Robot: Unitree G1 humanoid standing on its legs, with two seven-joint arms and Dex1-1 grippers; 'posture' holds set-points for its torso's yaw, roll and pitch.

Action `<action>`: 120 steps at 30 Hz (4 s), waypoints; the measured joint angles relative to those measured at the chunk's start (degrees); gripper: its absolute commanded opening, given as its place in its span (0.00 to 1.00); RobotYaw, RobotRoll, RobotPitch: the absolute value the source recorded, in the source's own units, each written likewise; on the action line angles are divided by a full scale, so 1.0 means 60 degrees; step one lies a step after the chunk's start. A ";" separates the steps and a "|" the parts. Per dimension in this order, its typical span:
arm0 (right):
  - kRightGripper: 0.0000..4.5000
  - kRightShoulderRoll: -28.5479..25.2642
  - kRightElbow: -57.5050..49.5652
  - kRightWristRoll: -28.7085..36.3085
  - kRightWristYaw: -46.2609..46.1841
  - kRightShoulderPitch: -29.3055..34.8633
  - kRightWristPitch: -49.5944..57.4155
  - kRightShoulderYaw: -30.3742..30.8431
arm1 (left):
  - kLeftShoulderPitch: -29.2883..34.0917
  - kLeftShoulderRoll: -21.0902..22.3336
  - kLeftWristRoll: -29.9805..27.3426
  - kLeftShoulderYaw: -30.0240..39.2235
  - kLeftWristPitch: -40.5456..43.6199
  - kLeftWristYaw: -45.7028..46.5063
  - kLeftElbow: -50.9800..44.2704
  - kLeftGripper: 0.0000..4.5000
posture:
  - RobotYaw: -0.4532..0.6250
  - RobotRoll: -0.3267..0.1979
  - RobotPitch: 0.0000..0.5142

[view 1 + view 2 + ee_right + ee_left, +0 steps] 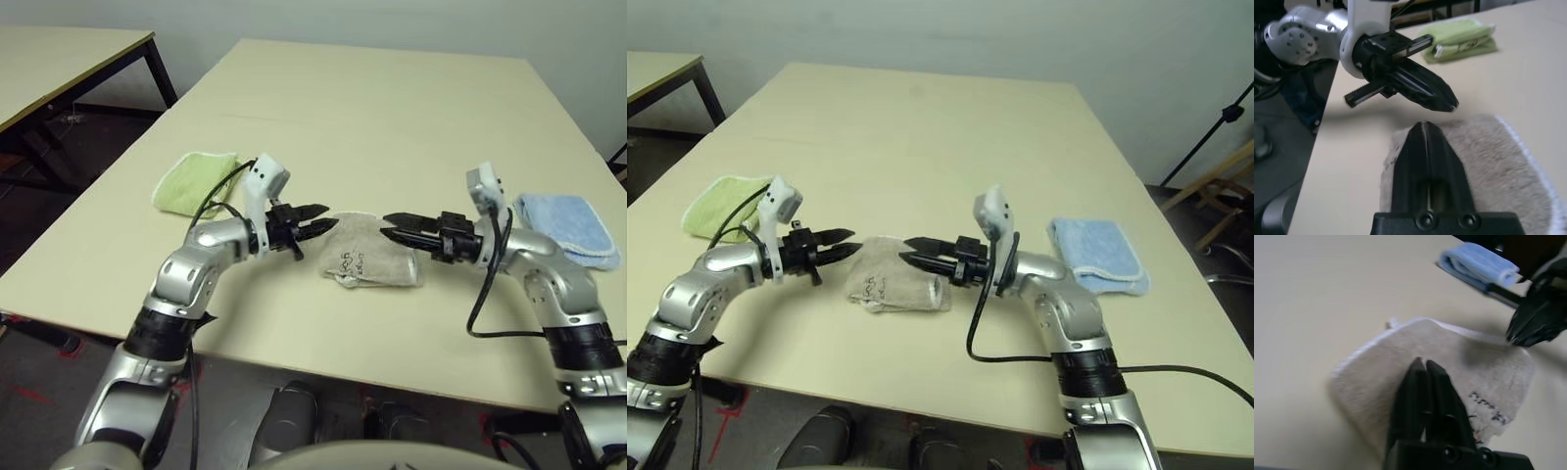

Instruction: Fold the towel and set it aside.

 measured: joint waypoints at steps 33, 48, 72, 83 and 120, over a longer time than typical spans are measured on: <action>0.00 0.0544 0.2174 -0.1298 -0.0623 0.0019 -0.0580 0.0517 | 0.0107 -0.1181 0.0527 0.0302 -0.0596 -0.0016 0.1534 0.01 | 0.60 0.62 0.15; 0.00 0.1123 0.2576 -0.0881 -0.1217 -0.1114 -0.0460 -0.0444 | -0.0807 -0.0853 0.0809 0.0002 -0.0418 -0.0184 0.1567 0.01 | 0.60 0.62 0.13; 0.87 0.0607 0.2355 -0.0130 -0.3820 -0.1649 0.3647 -0.2192 | -0.0319 -0.0433 0.0685 0.1011 -0.1973 -0.0538 0.1495 0.83 | 0.60 0.62 0.14; 1.00 0.0029 0.2591 0.1710 -0.5122 -0.2846 1.0494 -0.3854 | 0.1263 0.1647 -0.0893 0.2149 -0.2306 -0.3091 0.0536 0.99 | 0.61 0.62 0.14; 0.01 0.2703 0.2082 0.2004 -0.6995 -0.2507 1.1442 -0.4624 | 0.2054 0.1773 -0.1534 0.2214 -0.2269 -0.3695 -0.0282 1.00 | 0.61 0.62 0.13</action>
